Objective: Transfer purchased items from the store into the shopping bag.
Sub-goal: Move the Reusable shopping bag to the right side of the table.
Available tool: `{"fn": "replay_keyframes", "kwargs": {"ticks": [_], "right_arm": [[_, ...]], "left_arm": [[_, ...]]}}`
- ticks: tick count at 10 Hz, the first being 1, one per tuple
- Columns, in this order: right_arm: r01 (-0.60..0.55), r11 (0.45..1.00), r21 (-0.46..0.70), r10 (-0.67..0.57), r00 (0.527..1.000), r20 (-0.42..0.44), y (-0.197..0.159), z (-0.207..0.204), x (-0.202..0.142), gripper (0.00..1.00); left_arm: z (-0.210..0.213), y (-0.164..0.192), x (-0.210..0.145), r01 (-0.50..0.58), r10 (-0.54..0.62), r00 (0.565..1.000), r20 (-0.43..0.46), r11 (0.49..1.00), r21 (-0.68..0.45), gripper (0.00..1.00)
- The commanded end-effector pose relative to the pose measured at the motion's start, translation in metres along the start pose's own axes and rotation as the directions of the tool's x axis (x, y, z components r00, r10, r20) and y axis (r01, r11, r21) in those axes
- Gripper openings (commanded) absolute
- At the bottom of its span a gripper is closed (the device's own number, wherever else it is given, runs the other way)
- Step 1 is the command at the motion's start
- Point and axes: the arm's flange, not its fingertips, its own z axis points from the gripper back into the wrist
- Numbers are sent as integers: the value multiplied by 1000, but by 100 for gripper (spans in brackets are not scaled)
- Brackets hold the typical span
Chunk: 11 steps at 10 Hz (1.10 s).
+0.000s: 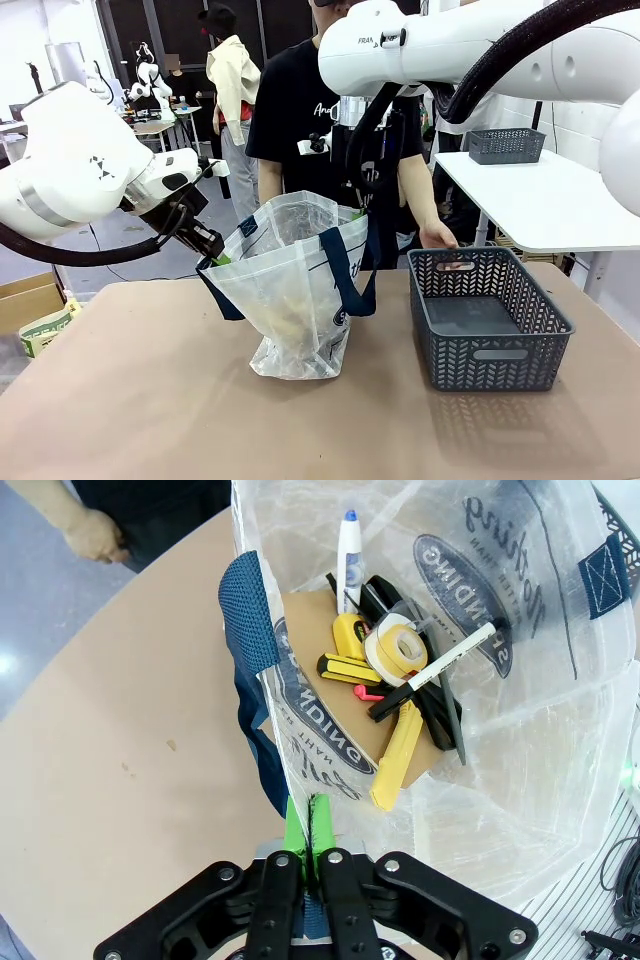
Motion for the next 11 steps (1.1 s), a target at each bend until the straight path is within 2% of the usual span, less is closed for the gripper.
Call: {"fn": "replay_keyframes", "kwargs": {"ticks": [1, 11], "right_arm": [[1, 1000, 1, -1, 1000, -1, -1, 0, 0, 0], [1, 1000, 1, -1, 1000, -1, -1, 0, 0, 0]], "left_arm": [[1, 0, 0, -9, 9, 1000, 6, 1000, 4, 0], [1, 0, 0, -9, 9, 1000, 6, 1000, 4, 0]]}}
